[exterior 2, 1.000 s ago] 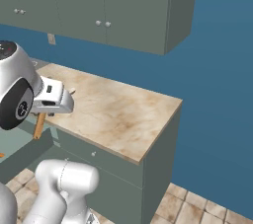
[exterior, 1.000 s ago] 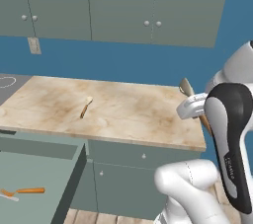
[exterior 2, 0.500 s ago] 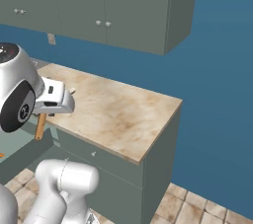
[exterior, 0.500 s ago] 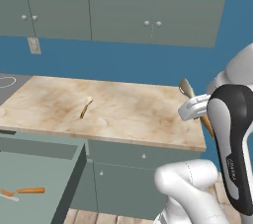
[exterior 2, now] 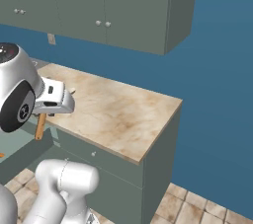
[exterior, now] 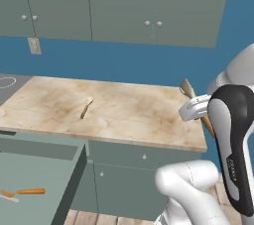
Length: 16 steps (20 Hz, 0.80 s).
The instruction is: Organize the utensils by type. Pick up the wooden spoons from the counter and place them in the open cabinet. Then pick up the metallic utensils from the counter and place them in the open drawer.
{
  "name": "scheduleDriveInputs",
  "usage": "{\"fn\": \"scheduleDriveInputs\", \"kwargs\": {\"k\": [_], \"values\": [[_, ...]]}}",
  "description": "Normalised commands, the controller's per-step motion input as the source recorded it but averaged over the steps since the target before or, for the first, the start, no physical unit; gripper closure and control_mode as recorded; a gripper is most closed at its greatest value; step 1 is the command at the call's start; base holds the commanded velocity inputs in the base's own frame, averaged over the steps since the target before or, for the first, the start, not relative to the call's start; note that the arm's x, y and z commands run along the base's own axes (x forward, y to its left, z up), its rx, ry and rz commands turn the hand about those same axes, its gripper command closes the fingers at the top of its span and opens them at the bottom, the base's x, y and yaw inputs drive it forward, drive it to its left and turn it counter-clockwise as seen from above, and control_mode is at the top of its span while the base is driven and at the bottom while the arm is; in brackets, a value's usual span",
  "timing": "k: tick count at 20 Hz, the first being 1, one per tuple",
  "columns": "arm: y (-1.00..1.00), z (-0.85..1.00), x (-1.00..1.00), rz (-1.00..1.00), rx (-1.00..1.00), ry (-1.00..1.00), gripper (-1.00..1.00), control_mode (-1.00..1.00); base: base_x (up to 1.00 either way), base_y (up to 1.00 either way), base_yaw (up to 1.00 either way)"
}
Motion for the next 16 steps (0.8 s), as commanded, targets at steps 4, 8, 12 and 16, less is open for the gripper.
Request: {"fn": "scheduleDriveInputs", "kwargs": {"k": [4, 8, 12, 16], "values": [[0.0, 0.0, 0.0, 0.0, 0.0, 0.0, 1.0, 1.0, -0.02, 0.0, 0.0], [0.0, 0.0, 0.0, 0.0, 0.0, 0.0, 1.0, 1.0, -0.06, 0.0, 0.0], [0.0, 0.0, 0.0, 0.0, 0.0, 0.0, 1.0, 1.0, -0.39, 0.0, 0.0], [0.0, 0.0, 0.0, 0.0, 0.0, 0.0, 1.0, 1.0, -0.33, 0.01, 0.08]]}}
